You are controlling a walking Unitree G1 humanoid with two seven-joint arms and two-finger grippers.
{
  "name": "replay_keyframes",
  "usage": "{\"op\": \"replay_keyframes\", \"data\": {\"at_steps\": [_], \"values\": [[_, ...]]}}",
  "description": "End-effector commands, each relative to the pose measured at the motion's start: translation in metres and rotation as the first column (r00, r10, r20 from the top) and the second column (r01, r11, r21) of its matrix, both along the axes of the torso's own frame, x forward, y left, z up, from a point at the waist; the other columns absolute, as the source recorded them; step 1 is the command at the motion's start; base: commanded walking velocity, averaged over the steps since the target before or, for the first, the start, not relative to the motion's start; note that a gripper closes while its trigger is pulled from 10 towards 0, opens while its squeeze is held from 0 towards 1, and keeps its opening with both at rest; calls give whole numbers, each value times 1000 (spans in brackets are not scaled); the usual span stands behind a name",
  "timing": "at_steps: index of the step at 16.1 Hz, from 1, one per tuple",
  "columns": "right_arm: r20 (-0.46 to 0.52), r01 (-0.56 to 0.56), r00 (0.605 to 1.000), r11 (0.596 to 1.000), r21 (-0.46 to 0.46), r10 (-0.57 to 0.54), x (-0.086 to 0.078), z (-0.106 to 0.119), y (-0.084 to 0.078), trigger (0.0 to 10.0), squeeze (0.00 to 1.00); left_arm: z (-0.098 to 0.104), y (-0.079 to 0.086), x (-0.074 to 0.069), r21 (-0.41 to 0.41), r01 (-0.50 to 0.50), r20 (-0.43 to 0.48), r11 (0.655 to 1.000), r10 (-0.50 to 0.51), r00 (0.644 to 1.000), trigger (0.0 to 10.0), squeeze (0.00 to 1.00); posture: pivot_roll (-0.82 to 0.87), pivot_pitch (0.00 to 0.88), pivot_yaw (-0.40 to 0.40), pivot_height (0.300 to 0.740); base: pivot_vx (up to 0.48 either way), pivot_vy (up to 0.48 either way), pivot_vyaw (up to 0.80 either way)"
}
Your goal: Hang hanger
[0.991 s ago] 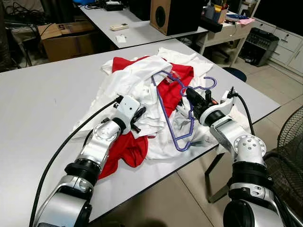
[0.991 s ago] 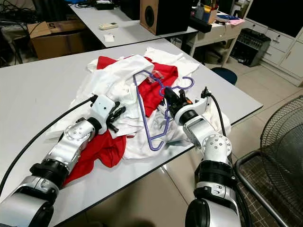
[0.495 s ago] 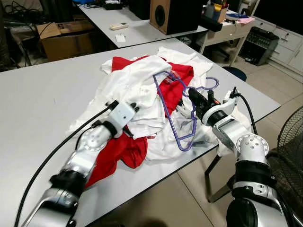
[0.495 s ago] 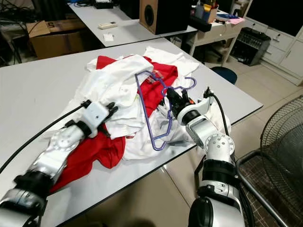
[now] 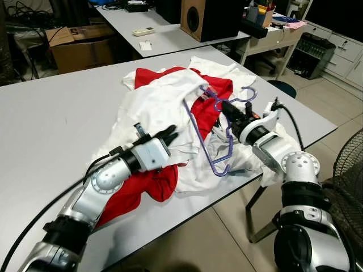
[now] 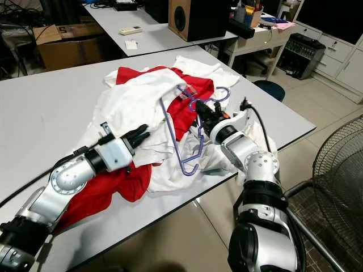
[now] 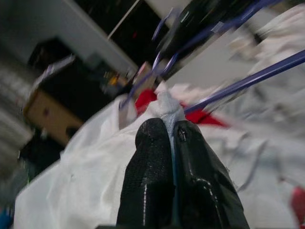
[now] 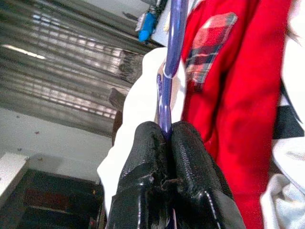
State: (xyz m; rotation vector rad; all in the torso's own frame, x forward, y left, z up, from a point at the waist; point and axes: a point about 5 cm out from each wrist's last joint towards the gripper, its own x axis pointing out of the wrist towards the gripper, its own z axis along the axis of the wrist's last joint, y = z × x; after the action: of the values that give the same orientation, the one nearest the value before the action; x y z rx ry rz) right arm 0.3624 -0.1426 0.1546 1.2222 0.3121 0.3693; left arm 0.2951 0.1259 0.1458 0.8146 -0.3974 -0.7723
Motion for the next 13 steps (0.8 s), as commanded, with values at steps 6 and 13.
{"op": "replay_keyframes", "data": {"at_steps": [6, 13], "values": [[-49, 89, 995, 985, 149, -83, 14, 9, -8, 10000, 0, -12, -15, -20, 130, 150, 17, 980, -154, 988, 0, 0, 21, 0, -63, 740, 0, 0, 0], [-94, 206, 977, 957, 202, -190, 32, 9, -6, 10000, 0, -7, -21, -24, 116, 203, 43, 972, -209, 977, 0, 0, 47, 0, -71, 740, 0, 0, 0]]}}
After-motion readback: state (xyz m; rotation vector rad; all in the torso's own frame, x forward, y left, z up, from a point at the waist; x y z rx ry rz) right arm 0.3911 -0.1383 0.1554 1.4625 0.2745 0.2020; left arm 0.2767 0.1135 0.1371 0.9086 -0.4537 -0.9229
